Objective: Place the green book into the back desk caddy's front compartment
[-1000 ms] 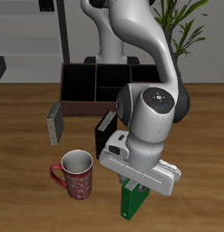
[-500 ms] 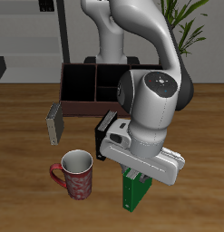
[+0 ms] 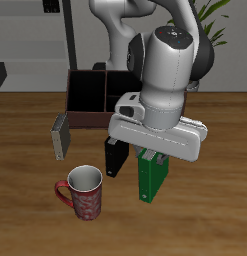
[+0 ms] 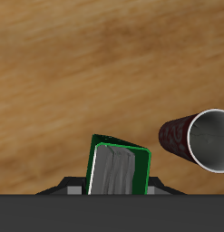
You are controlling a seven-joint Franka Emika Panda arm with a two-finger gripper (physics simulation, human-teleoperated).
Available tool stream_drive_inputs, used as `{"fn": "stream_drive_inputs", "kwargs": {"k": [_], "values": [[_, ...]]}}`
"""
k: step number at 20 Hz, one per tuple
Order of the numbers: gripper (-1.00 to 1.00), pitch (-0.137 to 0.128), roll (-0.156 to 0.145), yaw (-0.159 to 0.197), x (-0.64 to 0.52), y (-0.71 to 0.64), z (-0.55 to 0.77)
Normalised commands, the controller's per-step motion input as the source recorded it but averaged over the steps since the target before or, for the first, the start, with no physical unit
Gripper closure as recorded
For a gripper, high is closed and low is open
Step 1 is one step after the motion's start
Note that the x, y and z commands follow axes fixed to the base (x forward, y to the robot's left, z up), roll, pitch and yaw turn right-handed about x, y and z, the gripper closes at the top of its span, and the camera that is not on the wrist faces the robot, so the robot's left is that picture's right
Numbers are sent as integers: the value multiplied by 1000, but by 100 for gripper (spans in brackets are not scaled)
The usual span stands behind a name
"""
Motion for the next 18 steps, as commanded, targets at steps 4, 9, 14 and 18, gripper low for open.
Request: {"fn": "stream_drive_inputs", "kwargs": {"k": [4, 9, 14, 18], "values": [[100, -66, 32, 64, -327, -122, 456], [100, -33, 21, 91, -344, -112, 349], [100, -49, 21, 34, -507, -136, 407], [100, -51, 3, 28, -544, -115, 335]]}}
